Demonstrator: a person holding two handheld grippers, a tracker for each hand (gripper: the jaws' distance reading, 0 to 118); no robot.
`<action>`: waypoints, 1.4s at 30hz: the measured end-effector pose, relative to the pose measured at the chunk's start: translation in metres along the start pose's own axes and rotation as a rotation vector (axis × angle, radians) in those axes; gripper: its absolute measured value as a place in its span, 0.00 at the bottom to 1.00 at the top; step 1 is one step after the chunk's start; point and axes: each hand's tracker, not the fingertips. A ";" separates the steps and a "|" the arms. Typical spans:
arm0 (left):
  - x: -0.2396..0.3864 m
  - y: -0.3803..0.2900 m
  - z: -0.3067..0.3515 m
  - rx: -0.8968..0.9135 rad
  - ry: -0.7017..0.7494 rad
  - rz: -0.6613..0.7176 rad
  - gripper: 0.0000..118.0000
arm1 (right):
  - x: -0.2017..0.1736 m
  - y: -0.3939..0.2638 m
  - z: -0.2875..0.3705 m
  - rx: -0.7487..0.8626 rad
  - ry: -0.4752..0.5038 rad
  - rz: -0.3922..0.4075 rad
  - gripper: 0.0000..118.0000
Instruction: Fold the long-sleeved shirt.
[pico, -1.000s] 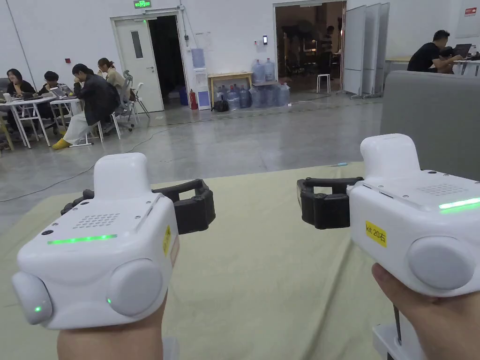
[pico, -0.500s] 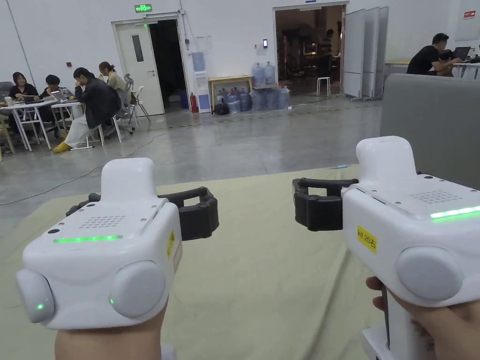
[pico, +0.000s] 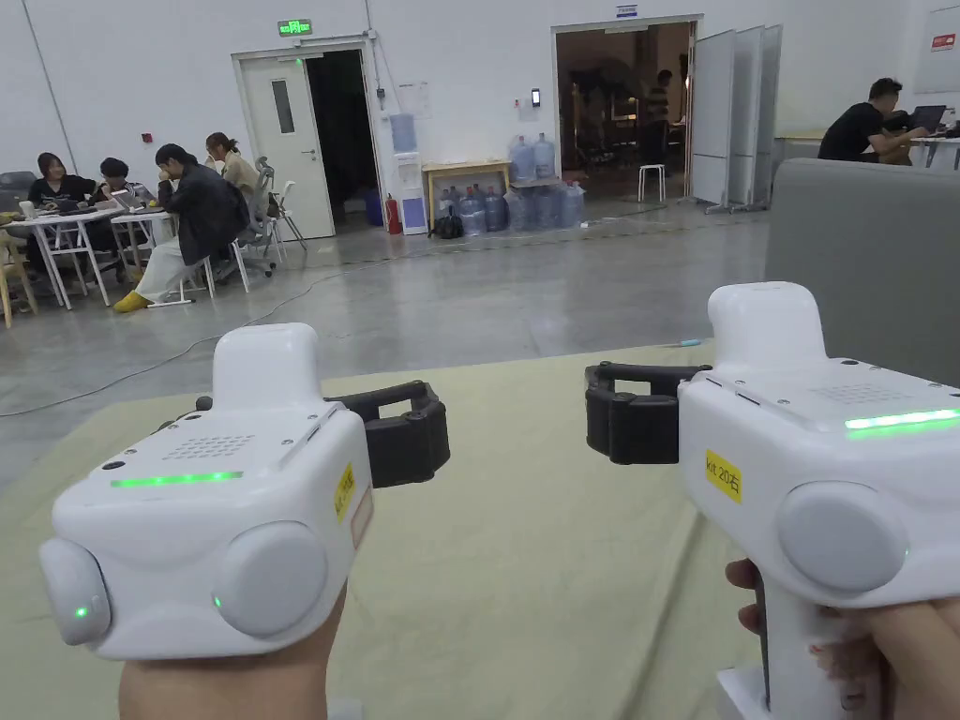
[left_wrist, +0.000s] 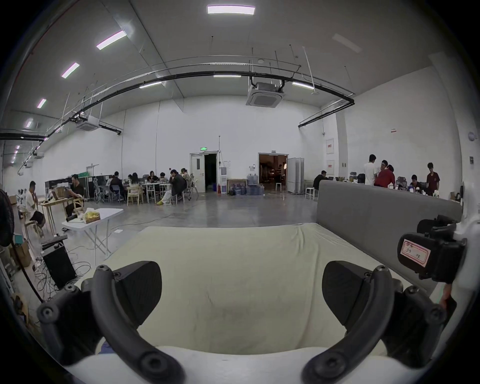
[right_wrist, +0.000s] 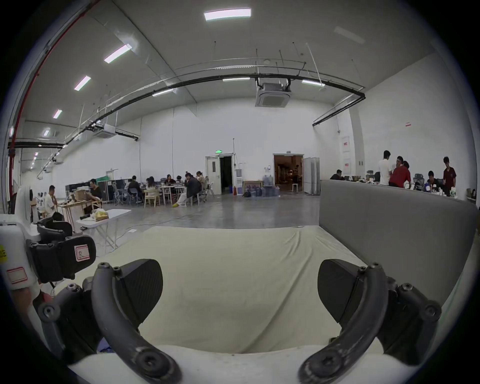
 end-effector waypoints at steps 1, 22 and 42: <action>0.000 0.000 0.001 -0.001 0.000 -0.001 1.00 | -0.001 0.000 0.000 -0.001 -0.003 0.004 1.00; -0.005 -0.003 0.001 -0.017 0.007 0.000 1.00 | -0.010 0.002 0.005 0.020 0.004 0.016 1.00; -0.010 -0.004 0.001 -0.011 0.009 -0.002 1.00 | -0.017 0.000 0.005 0.011 0.008 0.028 1.00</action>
